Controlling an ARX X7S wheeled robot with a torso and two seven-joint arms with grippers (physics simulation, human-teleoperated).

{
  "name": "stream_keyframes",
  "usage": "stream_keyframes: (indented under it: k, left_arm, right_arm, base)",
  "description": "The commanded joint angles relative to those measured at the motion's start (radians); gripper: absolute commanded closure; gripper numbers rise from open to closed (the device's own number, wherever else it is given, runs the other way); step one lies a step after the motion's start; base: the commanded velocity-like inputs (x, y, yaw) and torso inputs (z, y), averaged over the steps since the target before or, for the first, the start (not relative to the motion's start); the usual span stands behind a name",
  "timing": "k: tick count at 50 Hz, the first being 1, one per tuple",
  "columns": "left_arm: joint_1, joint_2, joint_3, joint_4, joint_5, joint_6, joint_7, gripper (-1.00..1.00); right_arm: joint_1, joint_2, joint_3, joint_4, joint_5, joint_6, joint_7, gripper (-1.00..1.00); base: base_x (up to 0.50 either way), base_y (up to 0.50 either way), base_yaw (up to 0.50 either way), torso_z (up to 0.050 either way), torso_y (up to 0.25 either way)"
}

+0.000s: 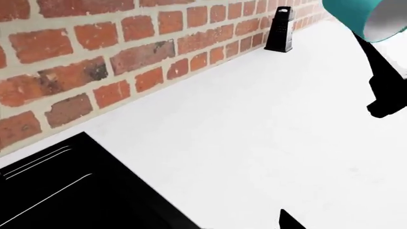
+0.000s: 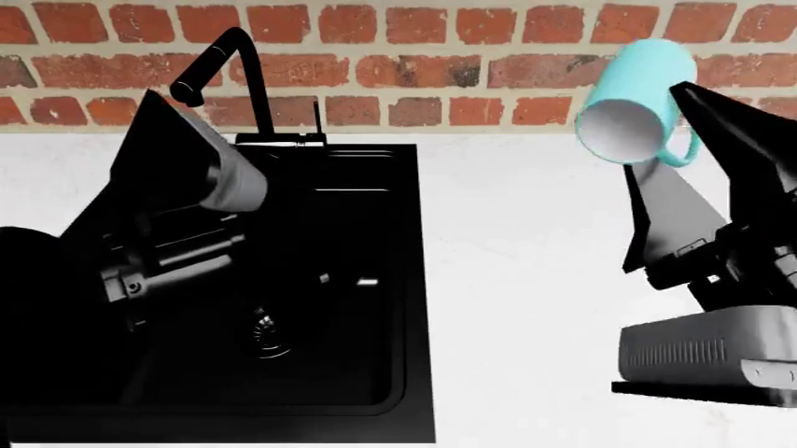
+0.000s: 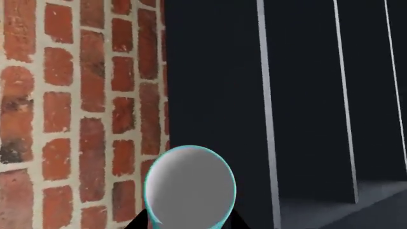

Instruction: A wet mug is on the counter and needs to be dried. Pick it up and place it upside down in the open cabinet.

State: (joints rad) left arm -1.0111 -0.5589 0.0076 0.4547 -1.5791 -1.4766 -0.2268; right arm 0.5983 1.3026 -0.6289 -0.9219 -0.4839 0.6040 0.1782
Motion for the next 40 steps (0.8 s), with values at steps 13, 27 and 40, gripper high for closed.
stream_keyframes:
  k: [13,27,40]
  left_arm:
    - [-0.117,-0.053,0.164,-0.102,-0.418,0.058,-0.232,-1.00]
    - [-0.109,-0.077,0.180,-0.079,-0.478,0.078,-0.218,-1.00]
    - [-0.205,-0.021,0.203,-0.218,-0.370,0.077,-0.158,-1.00]
  right_arm:
    - [-0.035,-0.037,-0.171,0.194,-0.864,-0.128,0.027,1.00]
    - [0.036,-0.068,-0.164,0.324,-1.035,-0.195,0.120,1.00]
    - [-0.040,-0.038,-0.190,0.316,-1.105,-0.156,0.188,1.00]
  base:
    - [0.00,0.00,0.00,0.000,0.000]
    - [0.00,0.00,0.00,0.000,0.000]
    - [0.00,0.00,0.00,0.000,0.001]
